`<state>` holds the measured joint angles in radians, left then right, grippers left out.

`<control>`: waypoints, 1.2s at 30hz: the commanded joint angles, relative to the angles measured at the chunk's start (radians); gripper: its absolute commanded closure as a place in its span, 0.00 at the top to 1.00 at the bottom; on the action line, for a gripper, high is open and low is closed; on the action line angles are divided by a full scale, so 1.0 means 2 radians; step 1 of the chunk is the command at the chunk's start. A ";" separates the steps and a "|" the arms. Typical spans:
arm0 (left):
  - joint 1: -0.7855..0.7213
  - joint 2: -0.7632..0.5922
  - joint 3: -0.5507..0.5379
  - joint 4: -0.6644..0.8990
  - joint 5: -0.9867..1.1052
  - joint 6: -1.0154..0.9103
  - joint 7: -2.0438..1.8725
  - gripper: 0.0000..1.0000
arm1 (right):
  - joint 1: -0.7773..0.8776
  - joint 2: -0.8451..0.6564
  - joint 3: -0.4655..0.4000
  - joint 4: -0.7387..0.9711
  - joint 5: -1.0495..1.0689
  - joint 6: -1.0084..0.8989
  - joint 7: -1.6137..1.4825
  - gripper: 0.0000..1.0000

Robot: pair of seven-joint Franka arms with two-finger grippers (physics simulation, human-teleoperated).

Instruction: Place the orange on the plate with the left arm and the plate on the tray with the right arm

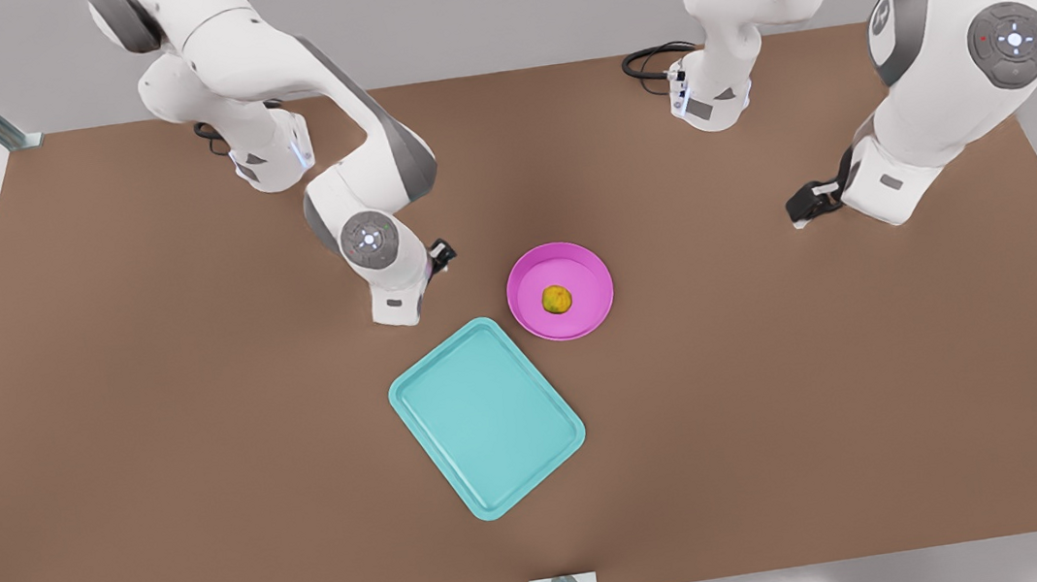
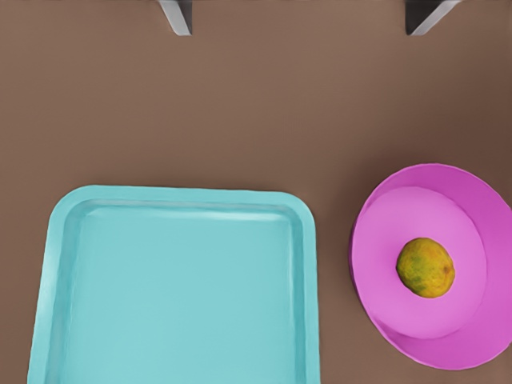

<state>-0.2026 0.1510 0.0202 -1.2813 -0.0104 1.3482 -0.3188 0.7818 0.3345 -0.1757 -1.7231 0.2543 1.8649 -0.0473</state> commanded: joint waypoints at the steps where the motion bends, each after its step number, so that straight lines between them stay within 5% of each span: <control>1: 0.018 -0.013 -0.017 0.000 0.029 -0.051 0.103 1.00 | 0.015 0.019 0.000 -0.009 0.070 0.137 0.287 1.00; 6: 0.022 0.008 -0.012 0.006 0.028 -0.054 0.105 1.00 | 0.015 0.064 0.000 -0.004 0.171 0.138 0.315 1.00; 36: 0.021 0.002 -0.009 0.007 0.008 -0.094 0.103 1.00 | 0.050 0.209 0.014 0.051 0.172 0.144 0.234 1.00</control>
<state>-0.1611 0.1562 0.0020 -1.2675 0.0065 1.1650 -0.1398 0.8812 0.7498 -0.1473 -1.6256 0.5970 2.1515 0.3835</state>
